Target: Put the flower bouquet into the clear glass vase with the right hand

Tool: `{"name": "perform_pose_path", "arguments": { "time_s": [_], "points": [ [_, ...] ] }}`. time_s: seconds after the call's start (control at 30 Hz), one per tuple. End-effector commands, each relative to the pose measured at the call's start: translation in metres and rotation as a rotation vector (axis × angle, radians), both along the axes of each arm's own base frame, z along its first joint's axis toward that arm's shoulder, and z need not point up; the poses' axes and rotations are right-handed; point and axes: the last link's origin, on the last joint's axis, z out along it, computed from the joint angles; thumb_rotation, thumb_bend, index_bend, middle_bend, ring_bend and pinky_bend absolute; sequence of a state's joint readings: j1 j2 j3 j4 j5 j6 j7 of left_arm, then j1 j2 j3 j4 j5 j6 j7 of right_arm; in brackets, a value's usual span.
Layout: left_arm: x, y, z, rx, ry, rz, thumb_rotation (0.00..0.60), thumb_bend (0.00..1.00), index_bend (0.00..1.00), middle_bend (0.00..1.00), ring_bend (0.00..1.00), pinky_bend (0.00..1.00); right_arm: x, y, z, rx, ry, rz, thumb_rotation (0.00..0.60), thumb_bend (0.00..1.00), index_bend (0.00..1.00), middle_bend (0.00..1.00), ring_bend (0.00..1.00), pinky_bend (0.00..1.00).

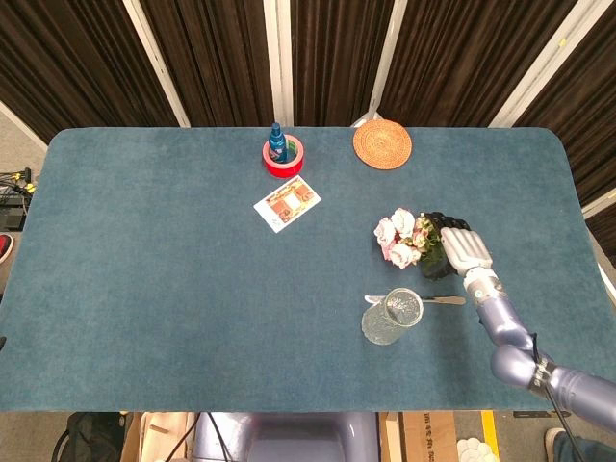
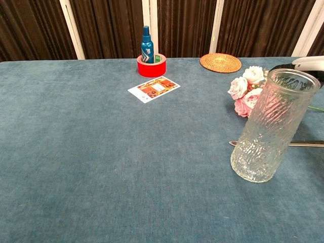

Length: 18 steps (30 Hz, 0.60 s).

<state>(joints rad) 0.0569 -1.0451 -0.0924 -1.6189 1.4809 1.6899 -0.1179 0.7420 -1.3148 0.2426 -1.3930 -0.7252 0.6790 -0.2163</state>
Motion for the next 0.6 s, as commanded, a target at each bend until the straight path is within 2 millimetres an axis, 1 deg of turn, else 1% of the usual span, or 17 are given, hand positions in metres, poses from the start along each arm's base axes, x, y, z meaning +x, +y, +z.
{"name": "perform_pose_path", "arguments": {
  "time_s": [0.03,0.23,0.33,0.43,0.53,0.6],
  "points": [
    [0.0,0.001,-0.002,-0.001,0.006,0.006,0.6,0.21,0.12,0.0,0.0,0.05,0.004,-0.006,-0.009,0.012,-0.005,0.001,0.6,0.18,0.06,0.02,0.01,0.0],
    [0.001,0.004,-0.005,-0.008,0.019,0.017,0.6,0.21,0.12,0.0,0.0,0.05,0.014,-0.017,-0.022,0.017,-0.018,0.007,0.6,0.18,0.06,0.02,0.01,0.0],
    [0.0,0.004,-0.005,-0.005,0.02,0.019,0.6,0.21,0.12,0.0,0.0,0.05,0.019,-0.023,-0.029,0.013,-0.01,0.014,0.6,0.18,0.06,0.03,0.05,0.0],
    [0.0,0.004,-0.004,-0.003,0.02,0.021,0.6,0.21,0.12,0.0,0.0,0.05,0.022,-0.029,-0.034,-0.007,0.013,0.022,0.6,0.18,0.07,0.07,0.1,0.0],
    [0.0,0.004,-0.004,0.001,0.021,0.024,0.6,0.21,0.12,0.0,0.0,0.05,0.024,-0.033,-0.037,-0.021,0.049,0.038,0.6,0.18,0.08,0.09,0.13,0.0],
    [0.0,0.005,-0.003,0.003,0.02,0.025,0.6,0.21,0.12,0.0,0.0,0.05,0.025,-0.035,-0.039,-0.023,0.048,0.036,0.6,0.18,0.11,0.12,0.18,0.0]
  ]
}}
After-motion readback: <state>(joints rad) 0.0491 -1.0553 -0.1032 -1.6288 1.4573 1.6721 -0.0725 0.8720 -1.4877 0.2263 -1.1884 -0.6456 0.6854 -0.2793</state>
